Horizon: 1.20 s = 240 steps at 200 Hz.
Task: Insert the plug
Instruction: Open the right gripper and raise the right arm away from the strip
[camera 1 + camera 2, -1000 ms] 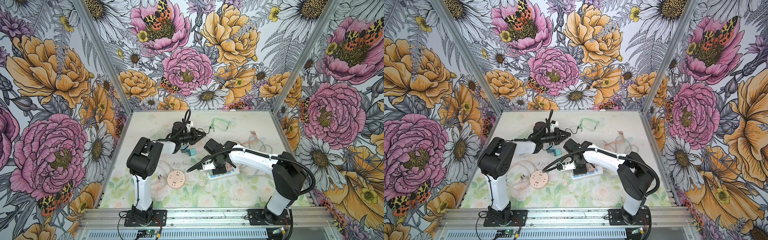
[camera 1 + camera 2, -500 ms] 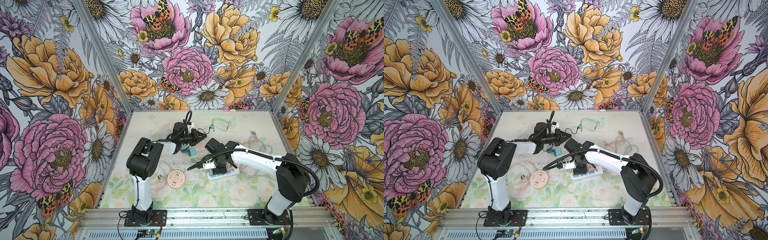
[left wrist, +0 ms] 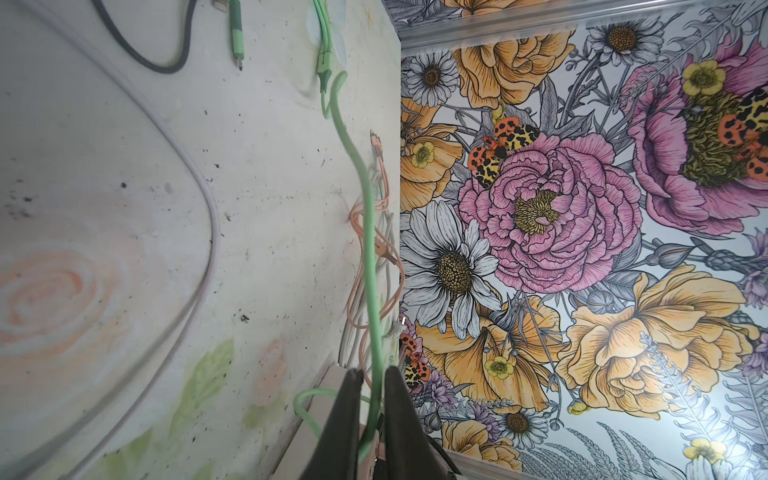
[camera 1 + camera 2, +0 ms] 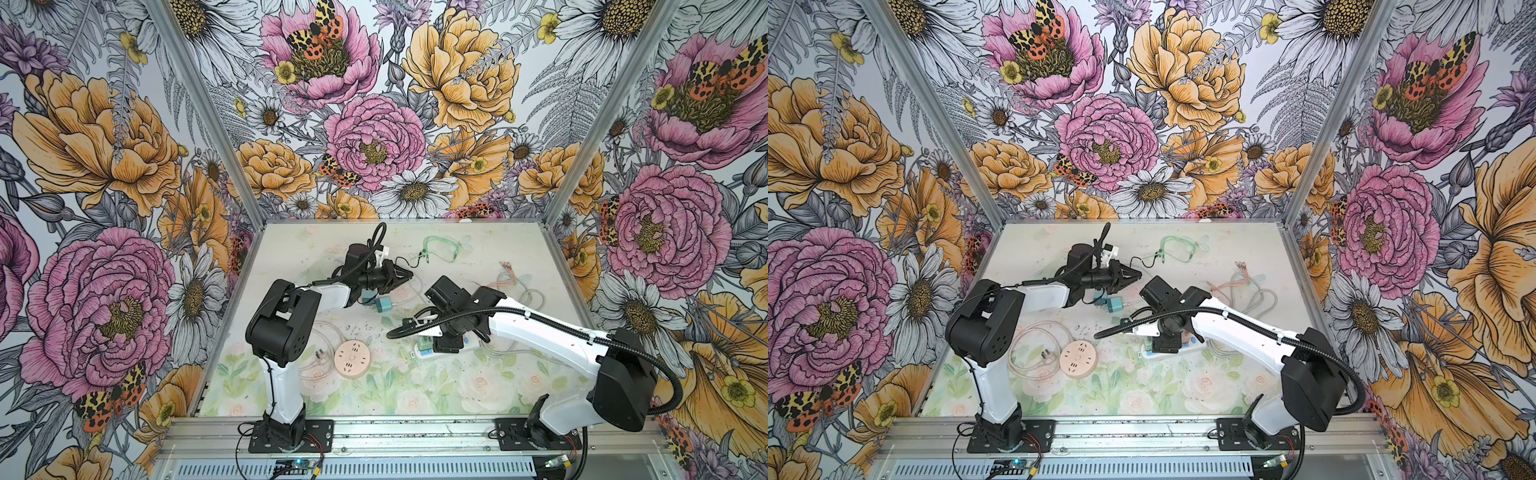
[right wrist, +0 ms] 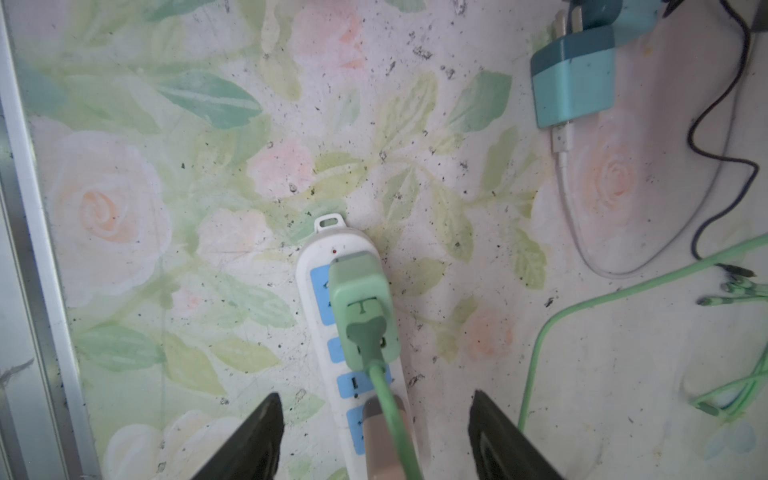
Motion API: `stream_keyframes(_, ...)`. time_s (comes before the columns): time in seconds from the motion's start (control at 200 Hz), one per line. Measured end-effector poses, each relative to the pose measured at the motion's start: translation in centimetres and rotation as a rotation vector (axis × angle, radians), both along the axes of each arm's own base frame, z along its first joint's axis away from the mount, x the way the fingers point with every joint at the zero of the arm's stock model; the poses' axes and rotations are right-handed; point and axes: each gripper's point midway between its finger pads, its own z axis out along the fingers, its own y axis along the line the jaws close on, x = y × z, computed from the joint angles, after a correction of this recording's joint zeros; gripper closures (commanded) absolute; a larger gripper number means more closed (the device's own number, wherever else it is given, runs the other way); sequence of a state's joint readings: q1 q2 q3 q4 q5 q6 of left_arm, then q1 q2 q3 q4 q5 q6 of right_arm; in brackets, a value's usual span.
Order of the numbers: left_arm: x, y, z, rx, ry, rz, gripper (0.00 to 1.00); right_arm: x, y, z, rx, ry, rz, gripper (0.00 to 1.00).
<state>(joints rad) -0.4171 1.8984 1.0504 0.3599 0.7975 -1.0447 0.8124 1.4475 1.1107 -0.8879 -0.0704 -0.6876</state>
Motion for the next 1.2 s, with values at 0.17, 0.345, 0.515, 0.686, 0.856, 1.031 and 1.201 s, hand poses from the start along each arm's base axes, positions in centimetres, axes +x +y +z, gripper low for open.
stream_keyframes(0.17, -1.1, -0.2, -0.8, 0.047, 0.009, -0.028, 0.85, -0.5, -0.9, 2.1, 0.062, -0.055, -0.048, 0.26)
stream_keyframes(0.345, -2.2, -0.3, -1.9, 0.191, 0.004, -0.054, 0.75, -0.6, -1.7, 6.3, 0.215, -0.161, -0.149, 0.24)
stream_keyframes(0.515, -3.3, -0.2, -0.3, 0.356, -0.083, -0.086, 0.66, -0.8, -3.0, 9.5, 0.382, -0.250, -0.286, 0.24)
stream_keyframes(0.686, -5.3, 1.1, -1.0, 0.493, -0.106, -0.139, 0.58, -0.3, -4.9, 10.5, 0.482, -0.326, -0.440, 0.22)
stream_keyframes(0.856, -7.8, 3.1, -2.2, 0.629, -0.100, -0.186, 0.54, 0.8, -7.6, 12.9, 0.615, -0.471, -0.611, 0.09)
stream_keyframes(1.031, -11.0, 5.0, 0.0, 0.693, -0.210, -0.223, 0.51, 2.1, -10.9, 16.6, 0.762, -0.606, -0.789, 0.05)
stream_keyframes(1.201, -14.5, 4.0, 3.0, 0.749, -0.444, -0.300, 0.49, 3.6, -13.7, 18.7, 0.854, -0.680, -0.963, 0.01)
